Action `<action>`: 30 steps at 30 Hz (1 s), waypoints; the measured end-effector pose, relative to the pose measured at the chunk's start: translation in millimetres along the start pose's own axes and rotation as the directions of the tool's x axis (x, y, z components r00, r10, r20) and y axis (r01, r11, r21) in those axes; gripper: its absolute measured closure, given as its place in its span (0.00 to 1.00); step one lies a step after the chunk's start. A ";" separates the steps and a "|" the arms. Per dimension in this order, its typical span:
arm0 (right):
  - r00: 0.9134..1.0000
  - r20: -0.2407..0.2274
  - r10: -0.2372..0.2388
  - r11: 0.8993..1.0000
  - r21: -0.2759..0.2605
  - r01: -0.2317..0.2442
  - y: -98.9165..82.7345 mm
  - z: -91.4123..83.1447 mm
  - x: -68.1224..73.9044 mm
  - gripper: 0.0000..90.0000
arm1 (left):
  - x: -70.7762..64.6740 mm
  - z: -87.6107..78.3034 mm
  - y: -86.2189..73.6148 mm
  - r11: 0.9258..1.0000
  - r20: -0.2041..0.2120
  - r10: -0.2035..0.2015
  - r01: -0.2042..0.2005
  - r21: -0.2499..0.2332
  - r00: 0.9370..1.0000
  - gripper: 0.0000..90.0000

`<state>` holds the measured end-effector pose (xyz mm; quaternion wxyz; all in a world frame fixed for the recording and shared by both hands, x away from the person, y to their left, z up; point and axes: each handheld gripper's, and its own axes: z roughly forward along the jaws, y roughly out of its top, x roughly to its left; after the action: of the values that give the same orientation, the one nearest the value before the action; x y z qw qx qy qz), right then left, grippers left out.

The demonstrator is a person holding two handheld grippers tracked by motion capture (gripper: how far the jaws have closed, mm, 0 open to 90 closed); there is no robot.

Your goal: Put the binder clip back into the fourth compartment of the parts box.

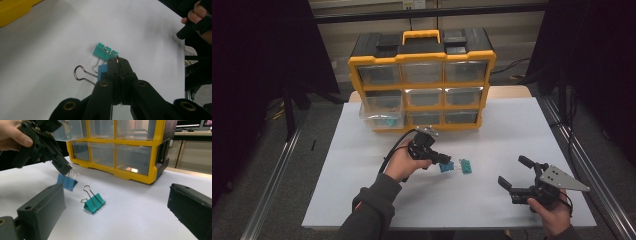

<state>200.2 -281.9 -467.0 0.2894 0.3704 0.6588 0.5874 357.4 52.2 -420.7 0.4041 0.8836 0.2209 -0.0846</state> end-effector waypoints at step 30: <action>1.000 0.001 0.000 1.000 0.000 0.000 0.0 0.1 -0.2 0.01 | -15.3 -72.3 49.7 1.000 -0.023 -0.002 0.001 -0.028 1.000 1.00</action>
<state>200.4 -282.0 -467.0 0.2896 0.3708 0.6586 0.5872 364.5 73.0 -334.4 0.4137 0.8786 0.2275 -0.0716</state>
